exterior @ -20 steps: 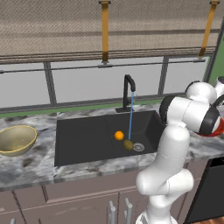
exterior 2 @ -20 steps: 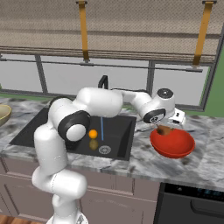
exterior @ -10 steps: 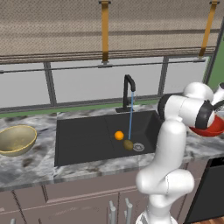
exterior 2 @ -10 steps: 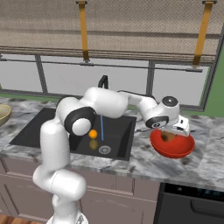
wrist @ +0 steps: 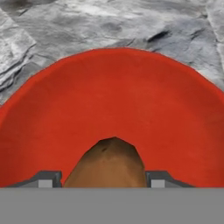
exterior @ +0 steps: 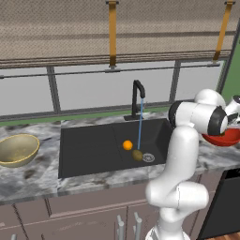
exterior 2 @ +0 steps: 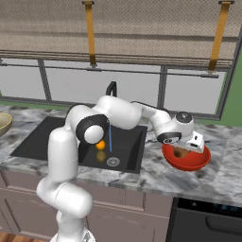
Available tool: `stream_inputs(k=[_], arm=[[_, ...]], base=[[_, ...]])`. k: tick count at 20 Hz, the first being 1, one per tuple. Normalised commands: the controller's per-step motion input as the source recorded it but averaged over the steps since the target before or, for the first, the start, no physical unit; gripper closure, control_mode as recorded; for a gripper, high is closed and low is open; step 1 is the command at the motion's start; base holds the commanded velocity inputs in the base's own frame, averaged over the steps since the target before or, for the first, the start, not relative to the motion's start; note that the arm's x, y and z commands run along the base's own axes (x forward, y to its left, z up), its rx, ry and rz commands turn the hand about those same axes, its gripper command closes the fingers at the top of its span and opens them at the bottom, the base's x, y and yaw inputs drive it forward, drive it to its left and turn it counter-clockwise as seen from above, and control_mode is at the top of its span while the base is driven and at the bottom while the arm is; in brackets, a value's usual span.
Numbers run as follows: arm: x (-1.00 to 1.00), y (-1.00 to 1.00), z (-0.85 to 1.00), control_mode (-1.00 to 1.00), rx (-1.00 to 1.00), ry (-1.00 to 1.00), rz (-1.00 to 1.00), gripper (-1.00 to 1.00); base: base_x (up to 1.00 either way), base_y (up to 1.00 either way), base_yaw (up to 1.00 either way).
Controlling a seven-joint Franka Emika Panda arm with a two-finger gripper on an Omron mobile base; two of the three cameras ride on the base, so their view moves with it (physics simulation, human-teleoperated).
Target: Pick the potatos from the sink and place them in one bowl. Place the orange in the other bowl. Then turn off the sink faucet.
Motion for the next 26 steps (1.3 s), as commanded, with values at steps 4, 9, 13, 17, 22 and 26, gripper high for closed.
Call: stream_inputs(k=[4, 9, 13, 17, 22, 26], arm=[[0.12, -0.09, -0.02, -1.0, 0.0, 0.0, 0.0, -1.0], [0.05, -0.21, 0.0, -1.0, 0.0, 0.0, 0.0, -1.0], [0.02, -0.09, 0.0, -1.0, 0.0, 0.0, 0.0, -1.0], [-0.01, 0.0, 0.14, -1.0, 0.0, 0.0, 0.0, -1.0], [-0.41, 0.0, 0.51, -1.0, 0.0, 0.02, 0.0, -1.0], [-0.67, 0.3, 0.46, -1.0, -0.03, 0.01, 0.0, -1.0]], base=[[0.0, 0.0, 0.0], [0.0, 0.0, 0.0], [0.0, 0.0, 0.0], [0.0, 0.0, 0.0], [0.0, 0.0, 0.0], [0.0, 0.0, 0.0]])
